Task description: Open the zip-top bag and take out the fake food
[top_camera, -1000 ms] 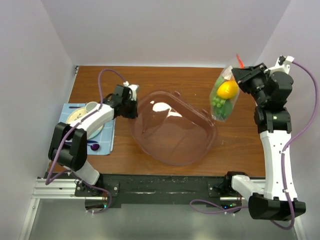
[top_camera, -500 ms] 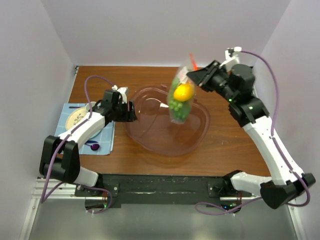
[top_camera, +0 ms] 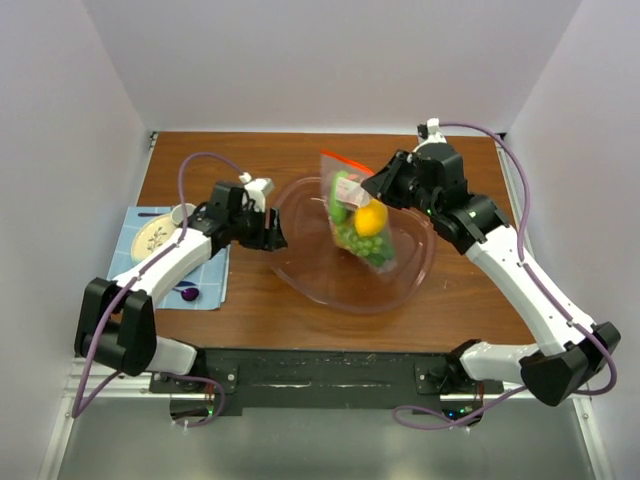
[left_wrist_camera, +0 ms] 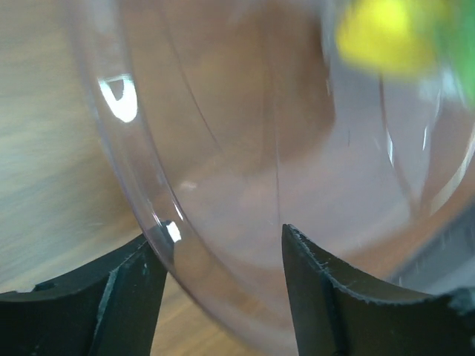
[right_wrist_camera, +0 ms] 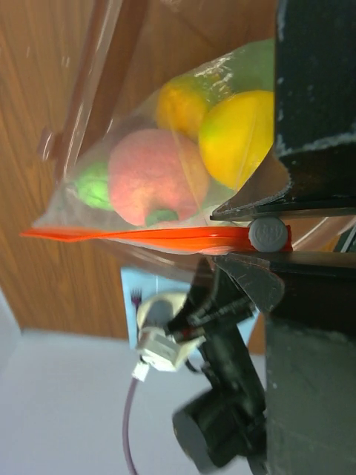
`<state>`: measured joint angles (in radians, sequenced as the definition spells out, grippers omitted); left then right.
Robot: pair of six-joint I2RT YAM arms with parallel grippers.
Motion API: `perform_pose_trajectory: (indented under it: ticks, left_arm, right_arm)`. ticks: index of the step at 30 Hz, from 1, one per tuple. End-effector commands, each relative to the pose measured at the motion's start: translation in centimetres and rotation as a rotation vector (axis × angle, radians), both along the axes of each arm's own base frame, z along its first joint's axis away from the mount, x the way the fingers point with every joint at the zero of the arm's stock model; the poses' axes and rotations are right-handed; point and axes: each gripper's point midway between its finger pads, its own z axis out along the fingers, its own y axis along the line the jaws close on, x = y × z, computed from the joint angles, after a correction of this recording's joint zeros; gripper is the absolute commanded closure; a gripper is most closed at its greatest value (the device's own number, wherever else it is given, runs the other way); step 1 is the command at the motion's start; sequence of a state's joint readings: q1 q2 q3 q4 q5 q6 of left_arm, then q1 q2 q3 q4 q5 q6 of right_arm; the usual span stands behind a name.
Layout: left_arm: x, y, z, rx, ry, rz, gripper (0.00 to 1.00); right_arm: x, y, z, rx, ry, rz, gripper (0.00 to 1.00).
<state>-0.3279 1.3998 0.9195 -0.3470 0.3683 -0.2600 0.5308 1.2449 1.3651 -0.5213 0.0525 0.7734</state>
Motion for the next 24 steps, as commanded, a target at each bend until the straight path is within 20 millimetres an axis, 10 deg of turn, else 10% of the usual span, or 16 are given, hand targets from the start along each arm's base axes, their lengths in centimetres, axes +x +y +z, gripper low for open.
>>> perform_pose_trajectory:
  ticks: [1, 6, 12, 16, 24]
  left_arm:
    - [-3.6, -3.8, 0.0, -0.045, 0.033, -0.290, 0.36]
    - [-7.5, -4.4, -1.4, -0.050, 0.137, -0.430, 0.41]
    - [-8.3, -5.4, 0.3, -0.054, 0.080, -0.490, 0.35]
    - [-6.4, -6.1, 4.1, -0.045, -0.008, -0.523, 0.01]
    - [-3.2, -3.7, 12.9, 0.105, -0.257, -0.453, 0.00]
  right_arm:
    - [-0.6, -4.8, 0.6, -0.123, -0.046, -0.166, 1.00]
    - [-0.9, -6.8, 0.5, -0.204, -0.051, -0.212, 1.00]
    - [-0.7, -4.5, 3.7, -0.096, -0.125, -0.120, 1.00]
    - [-1.0, -1.8, 7.3, -0.021, -0.210, 0.019, 1.00]
    - [-2.8, 3.0, 13.8, 0.111, -0.342, 0.305, 1.00]
